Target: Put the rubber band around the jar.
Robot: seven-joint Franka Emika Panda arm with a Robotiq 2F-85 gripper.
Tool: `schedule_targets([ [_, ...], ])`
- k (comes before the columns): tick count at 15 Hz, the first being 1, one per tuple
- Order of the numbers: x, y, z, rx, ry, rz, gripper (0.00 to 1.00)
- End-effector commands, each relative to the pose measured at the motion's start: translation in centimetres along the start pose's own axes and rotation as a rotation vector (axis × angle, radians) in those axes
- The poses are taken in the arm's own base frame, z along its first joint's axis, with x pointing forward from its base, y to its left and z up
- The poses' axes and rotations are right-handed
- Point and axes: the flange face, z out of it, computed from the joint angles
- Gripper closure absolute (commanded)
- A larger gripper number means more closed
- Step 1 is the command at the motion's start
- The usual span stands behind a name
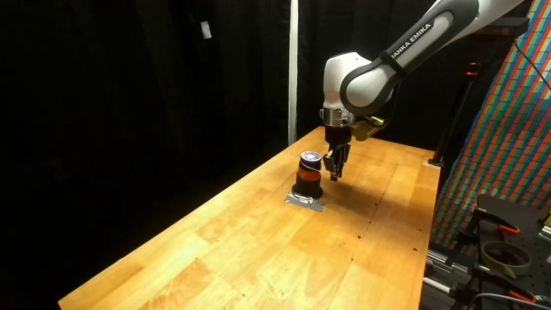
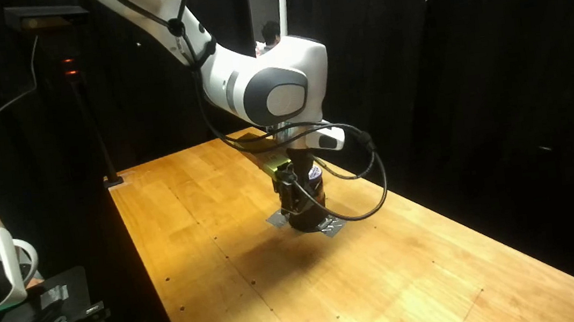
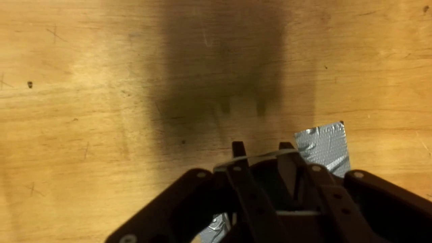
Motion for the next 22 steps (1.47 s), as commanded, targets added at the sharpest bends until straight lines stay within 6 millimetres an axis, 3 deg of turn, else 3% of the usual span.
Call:
schedule_targets([
  [1,-1.9,0.6,-0.7,0.008,0.006,-0.013,0.98],
  [6,-3.1,0.8,-1.6,0.032,0.115,-0.025,0.98],
  [13,-4.9,0.9,-2.1,0.127,0.441,0.039,1.0],
  [22,-6.9,-0.8,-2.9,0.229,0.66,0.022,1.0],
])
